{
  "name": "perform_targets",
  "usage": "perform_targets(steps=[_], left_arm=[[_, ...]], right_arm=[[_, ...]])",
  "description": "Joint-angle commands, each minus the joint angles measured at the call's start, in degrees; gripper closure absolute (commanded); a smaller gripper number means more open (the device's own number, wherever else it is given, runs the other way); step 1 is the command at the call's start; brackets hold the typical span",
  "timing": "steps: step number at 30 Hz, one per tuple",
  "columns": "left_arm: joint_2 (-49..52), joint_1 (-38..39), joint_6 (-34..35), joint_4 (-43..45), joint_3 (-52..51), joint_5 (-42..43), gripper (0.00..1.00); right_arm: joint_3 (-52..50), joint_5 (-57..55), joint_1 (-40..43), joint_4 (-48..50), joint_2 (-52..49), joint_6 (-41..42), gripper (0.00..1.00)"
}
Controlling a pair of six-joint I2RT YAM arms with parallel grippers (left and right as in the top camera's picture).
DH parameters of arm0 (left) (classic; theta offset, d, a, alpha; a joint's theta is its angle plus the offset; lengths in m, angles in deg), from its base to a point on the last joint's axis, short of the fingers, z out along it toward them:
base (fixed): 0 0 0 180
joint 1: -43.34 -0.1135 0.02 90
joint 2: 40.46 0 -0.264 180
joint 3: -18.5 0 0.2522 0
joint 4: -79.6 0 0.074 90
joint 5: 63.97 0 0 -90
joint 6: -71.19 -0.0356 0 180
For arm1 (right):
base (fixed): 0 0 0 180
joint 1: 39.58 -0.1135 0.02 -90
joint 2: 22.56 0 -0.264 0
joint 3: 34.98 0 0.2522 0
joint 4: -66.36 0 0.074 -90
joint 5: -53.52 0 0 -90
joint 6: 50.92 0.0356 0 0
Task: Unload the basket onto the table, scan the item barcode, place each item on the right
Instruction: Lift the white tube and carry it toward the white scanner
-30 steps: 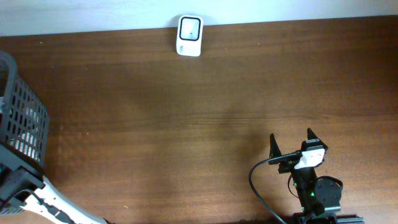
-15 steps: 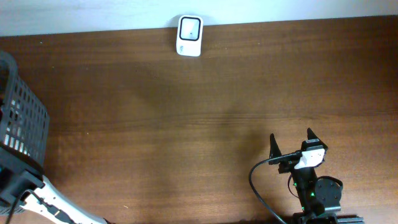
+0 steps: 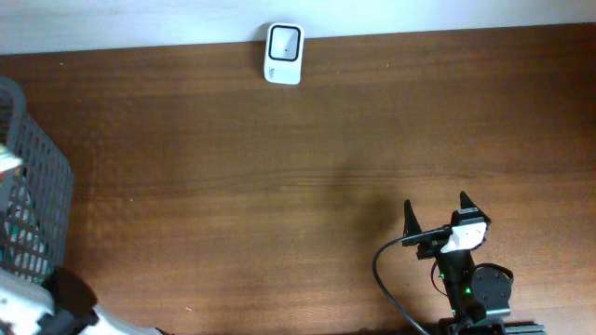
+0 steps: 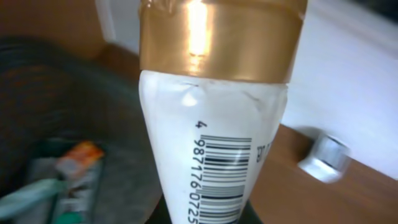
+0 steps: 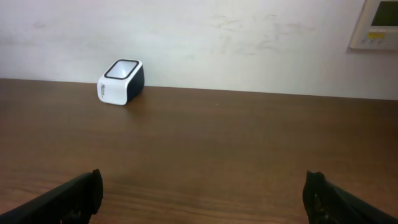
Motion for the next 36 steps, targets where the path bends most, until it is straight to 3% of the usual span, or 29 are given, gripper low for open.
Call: perform_targets(steps=[1, 7, 11, 16, 23, 28, 36], left_arm=[[0.4, 8.1, 1.1, -3.5, 0.1, 5.7, 1.00], [3.3, 27.4, 1.1, -6.2, -7.2, 1.2, 1.00], [5.6, 36.2, 1.2, -3.5, -15.1, -1.6, 1.00], [6.2, 44.8, 5.4, 10.2, -32.0, -2.5, 1.00], [6.2, 54.4, 17.9, 33.0, -55.5, -6.6, 1.00], [6.2, 59.6, 28.5, 46.3, -66.2, -7.6, 1.00], [6.9, 69.2, 38.3, 60.0, -74.0, -12.3, 1.00]], right_arm=[[-0.3, -0.1, -0.3, -0.2, 0.3, 0.0, 0.02], [-0.3, -0.1, -0.3, -0.3, 0.3, 0.0, 0.02], [-0.3, -0.1, -0.3, -0.2, 0.3, 0.0, 0.02], [-0.3, -0.1, -0.3, -0.2, 0.3, 0.0, 0.02], [-0.3, -0.1, -0.3, -0.3, 0.3, 0.0, 0.02], [-0.3, -0.1, -0.3, -0.2, 0.3, 0.0, 0.02], [-0.3, -0.1, -0.3, -0.3, 0.3, 0.0, 0.02]])
